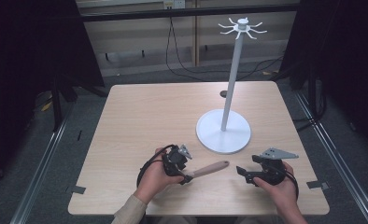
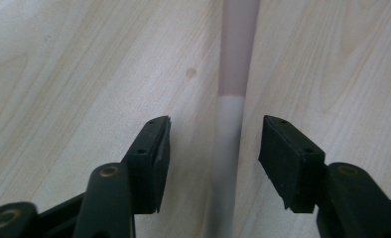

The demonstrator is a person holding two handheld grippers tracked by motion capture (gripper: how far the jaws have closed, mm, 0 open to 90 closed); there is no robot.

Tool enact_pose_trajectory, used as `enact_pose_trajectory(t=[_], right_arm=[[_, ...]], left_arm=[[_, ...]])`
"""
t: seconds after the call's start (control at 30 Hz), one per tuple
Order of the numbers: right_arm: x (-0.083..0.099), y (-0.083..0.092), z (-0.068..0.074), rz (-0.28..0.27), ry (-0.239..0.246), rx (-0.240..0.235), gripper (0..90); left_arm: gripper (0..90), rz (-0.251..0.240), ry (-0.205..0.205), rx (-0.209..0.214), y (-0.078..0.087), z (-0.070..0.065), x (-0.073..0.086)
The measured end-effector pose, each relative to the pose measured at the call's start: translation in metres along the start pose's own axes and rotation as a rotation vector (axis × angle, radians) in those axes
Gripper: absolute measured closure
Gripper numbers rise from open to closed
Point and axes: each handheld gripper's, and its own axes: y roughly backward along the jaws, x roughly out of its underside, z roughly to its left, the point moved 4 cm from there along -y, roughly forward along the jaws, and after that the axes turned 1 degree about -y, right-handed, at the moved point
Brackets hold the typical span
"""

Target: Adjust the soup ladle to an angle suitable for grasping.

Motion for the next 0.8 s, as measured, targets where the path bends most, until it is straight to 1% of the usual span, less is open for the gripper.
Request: enact_pose_trajectory(t=[0.07,0.1,0.13,0.17,0.3,0.33,0.37,0.43,0.47,0.5,0.53,0.57,0.6,0.63,0.67,0.7,0.73,0.77,0.8], right_arm=[[-0.001,0.0,0.0,-0.005,-0.007,-0.003,18.8],[-0.001,0.0,0.0,-0.004,-0.008,-0.005,18.8],[-0.001,0.0,0.0,-0.004,-0.008,-0.005,18.8],[0.0,0.0,0.0,-0.005,-0.012,-0.004,18.8],[0.0,0.0,-0.001,-0.002,-0.013,-0.004,18.8],[0.0,0.0,-0.001,-0.003,-0.013,-0.004,18.8],[0.0,0.0,-0.001,-0.002,-0.014,-0.004,18.8],[0.0,0.0,0.0,-0.002,-0.012,-0.005,18.8],[0.0,0.0,0.0,-0.002,-0.012,-0.005,18.8],[0.0,0.0,-0.001,0.0,-0.009,-0.003,18.8],[0.0,0.0,-0.001,-0.001,-0.01,-0.004,18.8],[0.001,-0.001,-0.001,0.0,-0.011,-0.005,18.8],[0.001,-0.001,-0.001,0.0,-0.011,-0.005,18.8],[0.001,-0.001,0.0,0.002,-0.012,-0.005,18.8],[0.001,-0.001,0.0,0.002,-0.012,-0.005,18.8],[0.001,-0.001,0.0,0.002,-0.012,-0.005,18.8],[0.001,-0.001,0.0,0.0,-0.011,-0.005,18.8],[0.0,-0.001,0.0,-0.001,-0.011,-0.005,18.7],[0.0,-0.001,0.0,-0.001,-0.012,-0.005,18.7]], left_arm=[[50.1,0.005,0.004,0.004,-0.002,-0.001,-0.001],[53.5,0.011,0.004,-0.001,-0.003,-0.002,-0.001],[53.5,0.022,-0.014,0.002,-0.003,-0.001,-0.002],[56.6,0.021,-0.008,0.007,-0.004,-0.003,-0.003],[59.9,0.044,-0.025,0.007,-0.007,-0.003,-0.005],[62.5,0.036,-0.016,0.007,-0.009,-0.004,-0.006],[63.4,0.036,-0.017,0.006,-0.009,-0.004,-0.006],[65.1,0.051,-0.034,0.002,-0.009,-0.004,-0.008],[65.1,0.046,-0.026,0.004,-0.01,-0.004,-0.009],[68.1,0.044,-0.024,0.004,-0.01,-0.005,-0.01],[70.1,0.057,-0.04,-0.004,-0.01,-0.004,-0.01],[73.0,0.05,-0.029,0.008,-0.011,-0.006,-0.011],[75.9,0.05,-0.029,0.008,-0.011,-0.006,-0.011],[76.5,0.062,-0.053,0.005,-0.011,-0.005,-0.011],[76.5,0.062,-0.057,-0.001,-0.011,-0.007,-0.011],[77.0,0.063,-0.072,-0.006,-0.011,-0.008,-0.012],[77.5,0.065,-0.076,-0.014,-0.011,-0.009,-0.012],[77.7,0.057,-0.071,-0.017,-0.012,-0.01,-0.012],[77.9,0.066,-0.083,-0.014,-0.011,-0.01,-0.012]])
